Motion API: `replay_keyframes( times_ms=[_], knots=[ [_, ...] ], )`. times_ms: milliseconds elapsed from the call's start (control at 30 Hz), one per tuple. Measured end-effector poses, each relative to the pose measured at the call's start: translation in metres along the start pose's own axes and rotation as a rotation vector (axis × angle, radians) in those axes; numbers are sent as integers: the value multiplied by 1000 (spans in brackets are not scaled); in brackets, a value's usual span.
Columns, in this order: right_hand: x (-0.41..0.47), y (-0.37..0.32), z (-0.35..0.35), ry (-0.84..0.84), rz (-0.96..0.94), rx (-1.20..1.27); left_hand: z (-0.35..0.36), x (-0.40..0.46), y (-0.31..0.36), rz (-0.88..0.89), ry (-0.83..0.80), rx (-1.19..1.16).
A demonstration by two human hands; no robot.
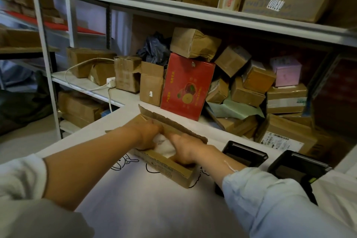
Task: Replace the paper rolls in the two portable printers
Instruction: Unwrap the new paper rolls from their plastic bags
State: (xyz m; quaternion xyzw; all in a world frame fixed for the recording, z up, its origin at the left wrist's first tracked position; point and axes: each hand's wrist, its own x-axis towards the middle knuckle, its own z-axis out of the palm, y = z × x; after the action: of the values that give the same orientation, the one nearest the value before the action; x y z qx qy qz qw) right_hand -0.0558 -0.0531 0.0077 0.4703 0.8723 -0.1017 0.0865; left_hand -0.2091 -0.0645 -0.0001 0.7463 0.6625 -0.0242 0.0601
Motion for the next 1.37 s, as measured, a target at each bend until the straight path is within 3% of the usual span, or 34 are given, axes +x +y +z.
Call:
replay_keyframes(
  times_ms=[100, 234, 334, 467, 534, 600, 701, 801, 901, 967, 1034, 1101, 1234, 1301, 1368],
  knots=[
    [-4, -3, -2, 98, -87, -184, 0, -2, 3, -14, -1, 51],
    [-4, -3, -3, 29, -135, -210, -3, -3, 3, -5, 27, 94],
    [-3, -4, -1, 180, -189, -236, -9, -8, -1, 39, 82, 104],
    [-4, 2, -1, 337, -276, -455, -32, -32, -8, 244, 320, 103],
    [-5, 5, -1, 306, -275, -489, -38, -48, -10, 354, 202, 195],
    [-4, 9, -2, 198, -205, -355, -32, -57, -11, 416, 82, 345],
    [-5, 13, -4, 38, -92, -100, -25, -56, -10, 411, 160, 471],
    [-8, 9, -4, 283, -126, 44, -21, -56, -1, 414, 322, 497],
    [-4, 5, -9, 583, -52, 581, -22, -55, -2, 558, 557, 499],
    [-1, 9, -13, 623, 15, 712, -24, -52, -4, 630, 594, 505],
    [0, 14, -15, 491, 11, 493, -22, -52, -3, 661, 566, 521],
    [-1, 15, -18, 249, -46, 214, -19, -53, -4, 649, 535, 530],
    [-10, 17, -29, -204, -108, 310, -12, -57, -10, 641, 474, 483],
    [-11, 20, -25, -249, -43, 165, -12, -59, -11, 618, 451, 462],
    [-10, 22, -15, -180, -20, 104, -15, -59, -9, 591, 424, 461]
  ],
)
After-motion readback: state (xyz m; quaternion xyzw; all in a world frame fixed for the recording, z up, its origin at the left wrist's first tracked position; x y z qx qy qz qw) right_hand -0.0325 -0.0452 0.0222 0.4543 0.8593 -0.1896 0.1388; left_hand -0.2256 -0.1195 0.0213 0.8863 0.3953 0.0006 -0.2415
